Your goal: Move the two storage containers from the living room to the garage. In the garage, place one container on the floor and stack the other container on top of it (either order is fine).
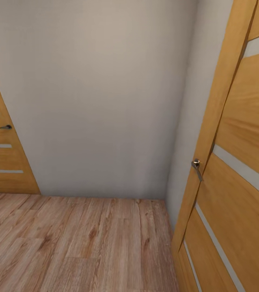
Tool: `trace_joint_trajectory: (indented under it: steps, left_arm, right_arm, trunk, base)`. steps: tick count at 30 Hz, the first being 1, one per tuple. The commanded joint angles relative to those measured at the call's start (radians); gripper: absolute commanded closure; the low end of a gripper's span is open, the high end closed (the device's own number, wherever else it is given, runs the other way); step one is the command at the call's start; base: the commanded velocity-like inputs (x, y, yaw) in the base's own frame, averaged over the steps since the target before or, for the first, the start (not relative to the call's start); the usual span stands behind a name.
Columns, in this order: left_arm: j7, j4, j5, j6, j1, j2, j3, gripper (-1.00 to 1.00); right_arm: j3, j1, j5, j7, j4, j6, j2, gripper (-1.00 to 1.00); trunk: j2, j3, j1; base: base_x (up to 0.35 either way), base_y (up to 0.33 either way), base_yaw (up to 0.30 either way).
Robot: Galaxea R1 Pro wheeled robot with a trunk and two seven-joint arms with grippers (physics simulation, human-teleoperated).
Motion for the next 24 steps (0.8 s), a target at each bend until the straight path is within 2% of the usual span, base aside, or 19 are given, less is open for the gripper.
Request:
trace_joint_trajectory:
  steps: [1, 16, 24]
  left_arm:
    - [-0.005, 0.000, 0.010, 0.001, -0.001, 0.000, 0.000, -1.00]
    - [-0.005, 0.000, 0.010, 0.001, -0.001, 0.000, 0.000, -1.00]
    - [-0.004, 0.000, 0.010, 0.002, -0.001, -0.001, 0.000, -1.00]
  right_arm:
    - [0.009, 0.000, -0.008, -0.004, 0.000, -0.001, 0.000, -1.00]
    - [0.011, 0.000, -0.007, -0.007, 0.000, 0.005, 0.003, -1.00]
    - [0.010, 0.000, -0.006, -0.008, 0.000, 0.004, 0.002, -1.00]
  trunk:
    - [-0.001, -0.001, 0.000]
    - [-0.001, -0.001, 0.000]
    - [-0.001, -0.001, 0.000]
  base:
    - [0.004, 0.000, 0.000]
    - [0.000, 0.000, 0.001]
    - [0.000, 0.000, 0.126]
